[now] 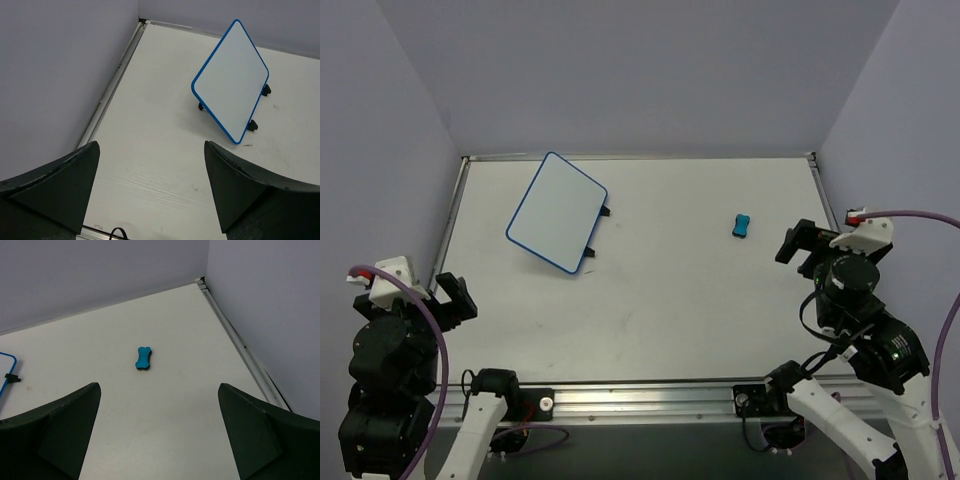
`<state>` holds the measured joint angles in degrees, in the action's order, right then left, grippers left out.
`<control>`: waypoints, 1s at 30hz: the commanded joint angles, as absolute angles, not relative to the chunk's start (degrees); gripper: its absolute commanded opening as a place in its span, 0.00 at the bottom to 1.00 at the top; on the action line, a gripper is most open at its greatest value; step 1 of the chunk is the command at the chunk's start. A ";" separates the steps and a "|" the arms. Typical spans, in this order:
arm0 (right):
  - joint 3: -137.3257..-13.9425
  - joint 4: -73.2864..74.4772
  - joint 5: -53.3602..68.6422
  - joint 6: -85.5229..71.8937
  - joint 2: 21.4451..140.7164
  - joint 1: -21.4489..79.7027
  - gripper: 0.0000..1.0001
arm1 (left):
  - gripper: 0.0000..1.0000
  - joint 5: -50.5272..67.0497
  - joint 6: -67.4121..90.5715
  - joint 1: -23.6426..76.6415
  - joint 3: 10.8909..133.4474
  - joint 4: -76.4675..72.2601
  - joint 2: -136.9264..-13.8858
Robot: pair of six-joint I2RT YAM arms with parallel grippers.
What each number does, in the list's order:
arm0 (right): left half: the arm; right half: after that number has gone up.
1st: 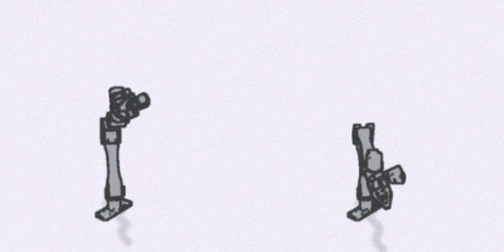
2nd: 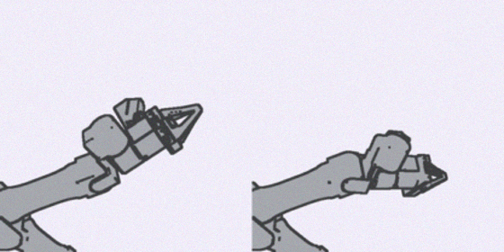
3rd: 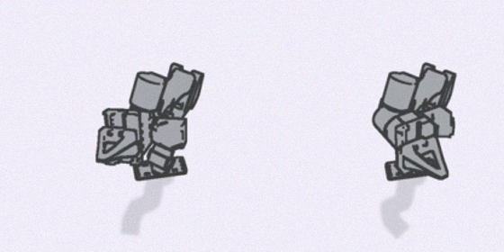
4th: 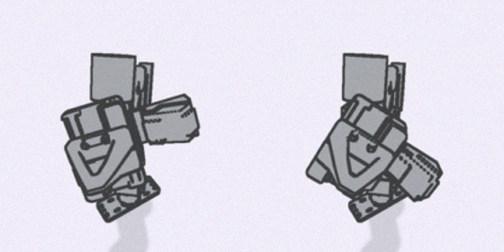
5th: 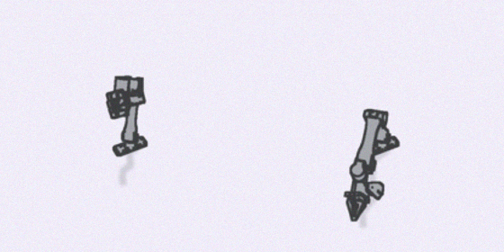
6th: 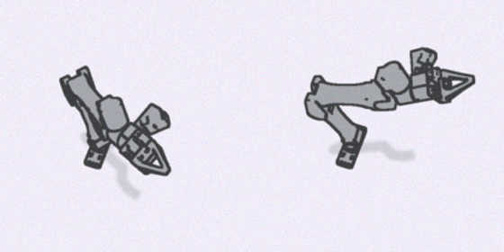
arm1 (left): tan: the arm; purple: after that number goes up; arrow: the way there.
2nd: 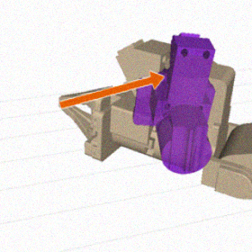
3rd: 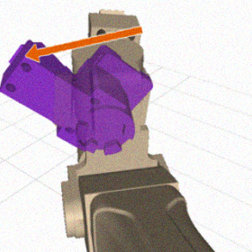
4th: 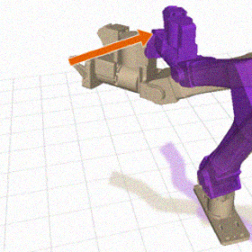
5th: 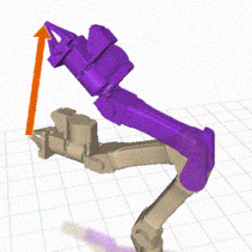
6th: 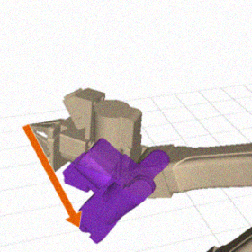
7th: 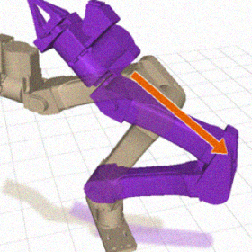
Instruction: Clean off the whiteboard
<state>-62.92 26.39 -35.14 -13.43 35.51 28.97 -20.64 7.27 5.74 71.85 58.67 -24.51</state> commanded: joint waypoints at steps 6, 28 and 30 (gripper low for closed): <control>-63.63 31.46 -34.54 -14.59 29.36 29.35 1.00 | 0.94 -21.36 11.78 6.59 62.24 49.84 -20.13; -66.88 35.60 -42.01 -9.84 34.10 29.27 1.00 | 0.94 -25.58 8.44 8.96 62.14 49.66 -19.95; -66.71 35.33 -40.53 -9.76 34.10 29.36 1.00 | 0.94 -25.14 8.00 8.96 62.05 49.48 -20.21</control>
<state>-66.24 35.42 -40.45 -10.92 33.43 28.97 -25.34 8.56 8.71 62.22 52.45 -20.32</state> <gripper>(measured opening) 0.996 0.940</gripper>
